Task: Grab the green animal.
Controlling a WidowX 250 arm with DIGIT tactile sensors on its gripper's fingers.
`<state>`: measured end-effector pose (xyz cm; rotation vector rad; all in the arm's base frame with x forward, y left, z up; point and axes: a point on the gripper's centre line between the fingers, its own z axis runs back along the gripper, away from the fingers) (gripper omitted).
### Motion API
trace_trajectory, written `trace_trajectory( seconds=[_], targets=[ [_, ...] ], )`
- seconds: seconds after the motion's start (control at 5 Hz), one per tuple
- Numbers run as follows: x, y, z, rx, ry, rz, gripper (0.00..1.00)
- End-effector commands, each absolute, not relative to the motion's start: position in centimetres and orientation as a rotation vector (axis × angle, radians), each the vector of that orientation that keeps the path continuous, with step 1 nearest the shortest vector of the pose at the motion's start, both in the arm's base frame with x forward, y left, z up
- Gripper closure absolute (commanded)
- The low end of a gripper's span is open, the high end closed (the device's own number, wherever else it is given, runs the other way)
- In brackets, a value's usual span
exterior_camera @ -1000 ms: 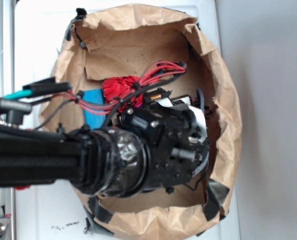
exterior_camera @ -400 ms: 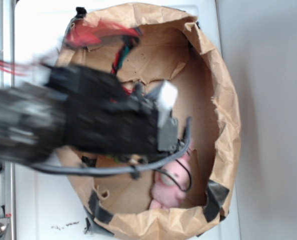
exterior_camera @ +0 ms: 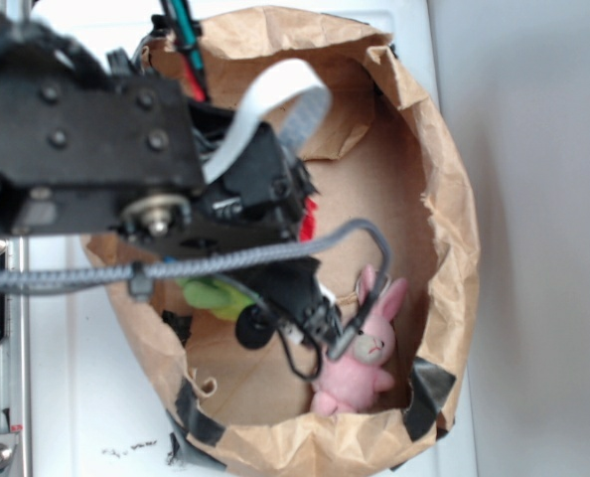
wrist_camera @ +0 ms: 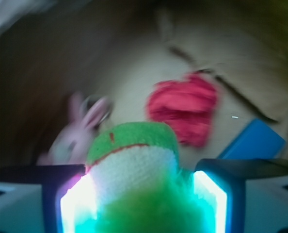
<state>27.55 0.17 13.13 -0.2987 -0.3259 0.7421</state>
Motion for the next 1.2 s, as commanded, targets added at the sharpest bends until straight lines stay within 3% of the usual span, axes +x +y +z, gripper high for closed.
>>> trace_trajectory(
  seconds=[0.0, 0.2, 0.6, 0.8, 1.0],
  targets=[
    [28.4, 2.7, 17.7, -0.154, -0.392, 0.382, 1.00],
    [27.8, 3.7, 19.1, -0.131, -0.322, 0.326, 1.00],
    [26.7, 4.6, 20.2, -0.019, -0.322, 0.219, 1.00],
    [25.9, 5.1, 20.0, -0.042, -0.384, 0.230, 1.00],
    [26.1, 5.1, 20.0, -0.063, -0.388, 0.255, 1.00]
  ],
)
